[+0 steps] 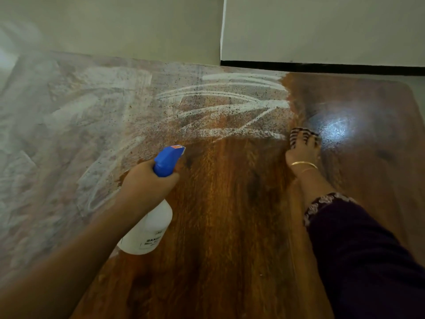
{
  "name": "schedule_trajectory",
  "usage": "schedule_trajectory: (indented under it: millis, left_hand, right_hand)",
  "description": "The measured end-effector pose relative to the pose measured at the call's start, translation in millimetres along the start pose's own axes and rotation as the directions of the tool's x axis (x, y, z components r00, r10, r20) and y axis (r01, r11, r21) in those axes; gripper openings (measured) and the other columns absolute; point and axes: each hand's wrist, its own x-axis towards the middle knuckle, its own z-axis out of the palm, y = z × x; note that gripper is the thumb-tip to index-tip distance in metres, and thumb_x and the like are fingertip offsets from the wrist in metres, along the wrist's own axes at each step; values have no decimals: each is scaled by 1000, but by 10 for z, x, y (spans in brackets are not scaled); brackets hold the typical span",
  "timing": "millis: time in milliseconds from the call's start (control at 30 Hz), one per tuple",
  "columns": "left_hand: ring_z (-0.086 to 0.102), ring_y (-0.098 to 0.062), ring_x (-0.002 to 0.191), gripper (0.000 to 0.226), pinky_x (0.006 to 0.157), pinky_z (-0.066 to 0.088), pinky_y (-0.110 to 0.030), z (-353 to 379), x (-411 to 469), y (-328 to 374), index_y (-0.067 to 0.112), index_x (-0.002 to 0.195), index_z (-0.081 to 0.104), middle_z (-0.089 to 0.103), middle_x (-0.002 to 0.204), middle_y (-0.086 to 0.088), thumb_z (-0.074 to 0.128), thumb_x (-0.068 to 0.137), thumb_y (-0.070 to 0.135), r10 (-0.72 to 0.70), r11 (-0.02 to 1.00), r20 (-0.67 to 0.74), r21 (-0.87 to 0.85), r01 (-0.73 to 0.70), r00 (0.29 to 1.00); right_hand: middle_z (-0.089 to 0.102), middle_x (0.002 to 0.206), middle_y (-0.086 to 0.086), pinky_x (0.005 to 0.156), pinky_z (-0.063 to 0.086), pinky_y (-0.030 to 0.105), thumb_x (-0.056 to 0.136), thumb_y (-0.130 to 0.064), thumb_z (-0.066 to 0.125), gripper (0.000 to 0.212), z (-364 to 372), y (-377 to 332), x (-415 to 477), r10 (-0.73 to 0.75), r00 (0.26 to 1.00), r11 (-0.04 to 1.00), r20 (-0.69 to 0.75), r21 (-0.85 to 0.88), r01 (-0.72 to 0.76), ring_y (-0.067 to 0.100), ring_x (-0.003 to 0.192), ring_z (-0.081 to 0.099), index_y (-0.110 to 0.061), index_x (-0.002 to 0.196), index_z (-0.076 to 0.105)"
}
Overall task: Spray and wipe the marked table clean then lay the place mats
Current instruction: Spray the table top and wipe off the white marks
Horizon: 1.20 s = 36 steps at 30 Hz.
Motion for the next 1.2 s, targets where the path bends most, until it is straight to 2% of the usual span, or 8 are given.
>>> schedule_trajectory:
  millis: [133,333,433,567,667,833,967,1200]
  left_hand:
    - [42,-16,46,27,47,34,-23,16,26,-3,18,66,44,43,53,-4,62,84,27,-29,1000,-22,11,29,999]
    - [41,-17,46,27,47,34,-24,34,77,63,16,66,45,42,52,-4,62,84,28,-37,999,-19,12,38,999]
    - [45,-20,49,25,51,37,-26,-4,126,66,15,68,47,46,55,-7,62,84,27,-27,999,-27,-18,26,999]
    - [46,-18,50,26,50,36,-23,-35,168,52,17,67,46,47,57,-6,61,84,28,-26,1000,-47,-1,26,999]
    - [45,-18,50,26,51,36,-24,-46,210,11,17,66,46,46,56,-6,62,84,27,-42,999,-50,-26,40,998]
    - [40,-16,47,27,49,34,-24,-17,218,40,15,65,44,41,52,-4,63,83,24,-55,996,-63,-67,51,996]
    - [38,-18,46,28,48,31,-24,-57,236,57,10,64,44,40,52,-6,62,82,23,-50,996,-115,-76,41,992]
    - [41,-17,47,27,48,33,-24,-132,261,-23,12,65,44,42,52,-5,62,83,22,-67,995,-119,-85,57,991]
  right_hand:
    - [9,157,16,114,3,56,81,-12,42,72,384,-756,-322,-306,950,952,-70,-56,302,41,144,4,-22,149,22]
    - [0,160,8,118,6,52,88,-7,39,70,647,-1329,-914,-772,604,602,197,-78,794,33,146,-4,-24,151,15]
    - [7,159,10,116,17,55,78,1,42,77,430,-903,-429,-700,713,707,48,-98,700,34,145,3,-24,149,24]
    - [17,155,17,115,20,53,78,-8,41,68,25,-298,274,-274,959,962,-74,-35,272,40,141,16,-13,146,32]
    - [15,155,18,116,17,53,81,-8,45,67,119,-588,177,-164,983,986,-87,-18,163,40,142,13,-13,146,31]
    - [11,158,11,116,4,52,81,-8,46,71,672,-1543,-757,-694,719,715,40,-84,694,35,145,3,-20,148,26]
    - [2,160,8,118,8,52,88,-12,42,70,643,-1595,-714,-819,536,522,204,-121,844,33,146,-2,-23,151,15]
    - [13,156,18,116,18,50,82,-1,47,67,-103,-654,410,-295,954,955,-56,-56,292,41,140,17,-12,146,30]
